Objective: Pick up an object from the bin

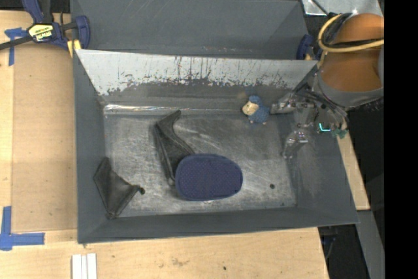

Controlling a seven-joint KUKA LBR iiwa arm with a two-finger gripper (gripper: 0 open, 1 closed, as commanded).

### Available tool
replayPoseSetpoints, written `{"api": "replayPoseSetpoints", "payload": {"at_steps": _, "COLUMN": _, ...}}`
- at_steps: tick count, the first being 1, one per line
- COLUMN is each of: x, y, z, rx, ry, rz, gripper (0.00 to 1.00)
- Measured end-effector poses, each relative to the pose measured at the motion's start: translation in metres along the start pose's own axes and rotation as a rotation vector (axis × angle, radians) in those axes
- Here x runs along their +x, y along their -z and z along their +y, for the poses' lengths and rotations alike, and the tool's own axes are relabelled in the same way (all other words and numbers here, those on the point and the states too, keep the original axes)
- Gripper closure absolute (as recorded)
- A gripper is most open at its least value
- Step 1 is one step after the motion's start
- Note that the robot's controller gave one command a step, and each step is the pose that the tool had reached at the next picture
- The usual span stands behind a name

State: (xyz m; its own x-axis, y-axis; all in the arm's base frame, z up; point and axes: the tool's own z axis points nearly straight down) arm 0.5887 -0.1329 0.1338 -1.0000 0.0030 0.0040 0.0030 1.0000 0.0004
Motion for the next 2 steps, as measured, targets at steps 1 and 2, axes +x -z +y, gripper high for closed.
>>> {"api": "replayPoseSetpoints", "payload": {"at_steps": 1, "x": -0.037, "y": -0.010, "z": 0.058, "rx": -0.001, "ry": 0.079, "rz": 0.008, "gripper": 0.00}}
{"api": "replayPoseSetpoints", "payload": {"at_steps": 2, "x": -0.036, "y": -0.022, "z": 0.038, "rx": 0.006, "ry": 0.103, "rz": -0.008, "gripper": 0.00}}
